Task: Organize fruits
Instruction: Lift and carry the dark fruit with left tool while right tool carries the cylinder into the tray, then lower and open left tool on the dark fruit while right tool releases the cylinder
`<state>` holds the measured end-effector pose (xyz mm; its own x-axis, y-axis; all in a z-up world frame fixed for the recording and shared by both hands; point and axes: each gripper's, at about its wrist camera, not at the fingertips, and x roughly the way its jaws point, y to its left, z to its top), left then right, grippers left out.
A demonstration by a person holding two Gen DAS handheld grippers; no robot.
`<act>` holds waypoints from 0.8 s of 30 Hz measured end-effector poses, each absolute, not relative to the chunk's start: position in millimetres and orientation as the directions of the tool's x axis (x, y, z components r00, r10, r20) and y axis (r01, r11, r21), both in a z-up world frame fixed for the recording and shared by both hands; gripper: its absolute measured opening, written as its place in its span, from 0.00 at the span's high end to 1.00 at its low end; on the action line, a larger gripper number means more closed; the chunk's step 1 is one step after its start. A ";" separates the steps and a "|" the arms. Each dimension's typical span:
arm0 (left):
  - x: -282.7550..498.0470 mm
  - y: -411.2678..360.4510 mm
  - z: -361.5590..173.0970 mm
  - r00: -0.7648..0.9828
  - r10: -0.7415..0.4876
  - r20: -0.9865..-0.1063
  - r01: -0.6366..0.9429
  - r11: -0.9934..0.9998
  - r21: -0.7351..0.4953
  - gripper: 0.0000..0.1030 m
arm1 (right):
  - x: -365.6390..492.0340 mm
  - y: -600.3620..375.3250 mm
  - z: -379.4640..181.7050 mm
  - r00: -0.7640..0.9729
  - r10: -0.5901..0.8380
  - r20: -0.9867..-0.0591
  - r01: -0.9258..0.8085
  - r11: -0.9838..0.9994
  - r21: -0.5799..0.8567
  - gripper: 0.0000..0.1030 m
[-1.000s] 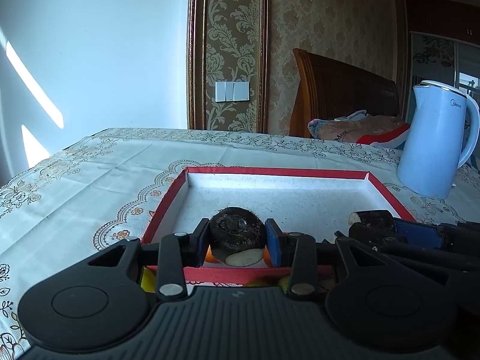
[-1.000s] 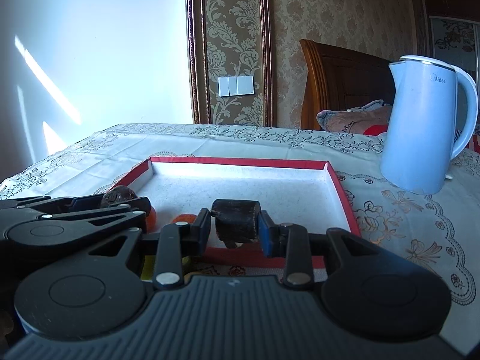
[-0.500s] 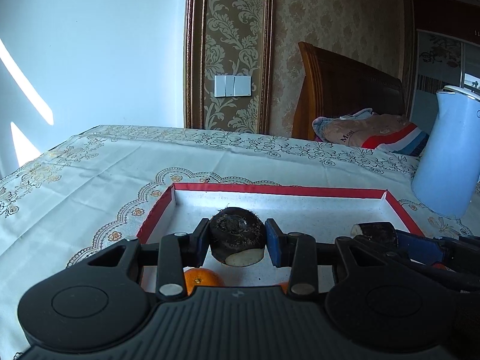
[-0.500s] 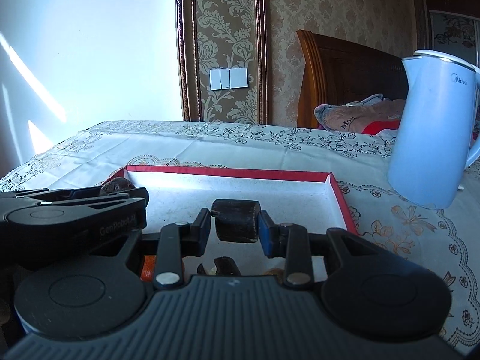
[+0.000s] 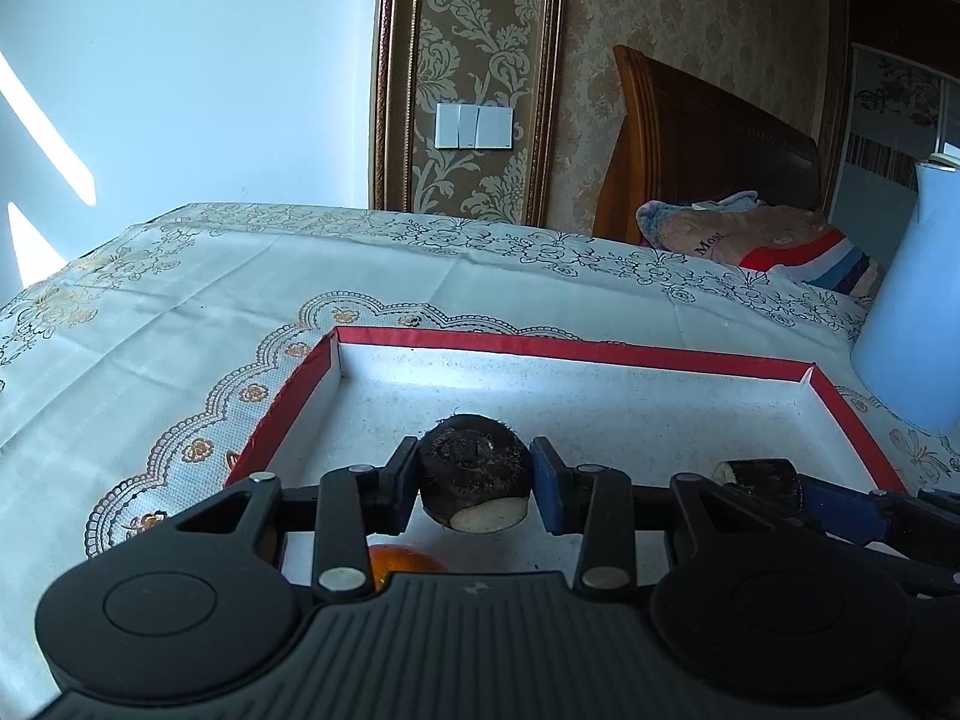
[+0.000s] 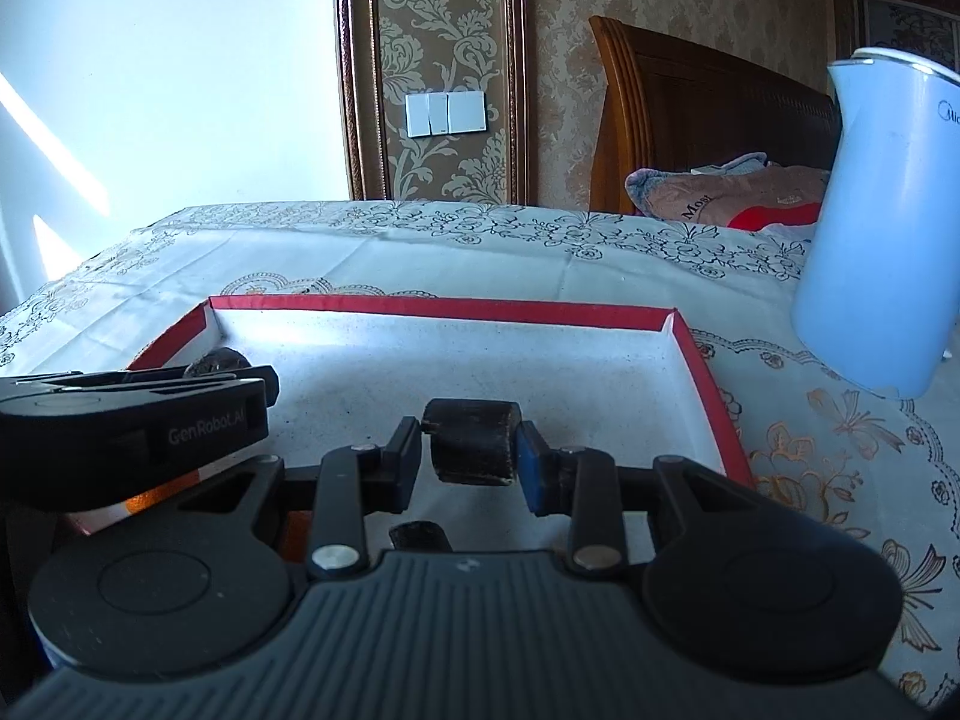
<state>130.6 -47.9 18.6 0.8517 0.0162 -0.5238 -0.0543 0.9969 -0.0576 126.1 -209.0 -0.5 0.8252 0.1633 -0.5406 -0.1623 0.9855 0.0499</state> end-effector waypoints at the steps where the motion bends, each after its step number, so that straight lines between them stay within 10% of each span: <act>1: 131.0 -49.2 17.7 0.852 0.017 -0.524 -0.051 0.997 -0.051 0.63 | 127.6 -209.3 -3.1 0.819 0.166 -0.549 -0.163 0.985 0.054 0.69; 24: 129.0 -57.6 6.8 0.845 0.031 -0.534 -0.035 0.999 0.003 0.59 | 124.8 -206.8 -9.5 0.827 0.158 -0.540 -0.163 0.986 0.038 0.69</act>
<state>129.0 -57.6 6.8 0.8451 0.0312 -0.5338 -0.0349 0.9994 0.0031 124.8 -206.8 -9.5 0.8266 0.1576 -0.5402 -0.1634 0.9858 0.0376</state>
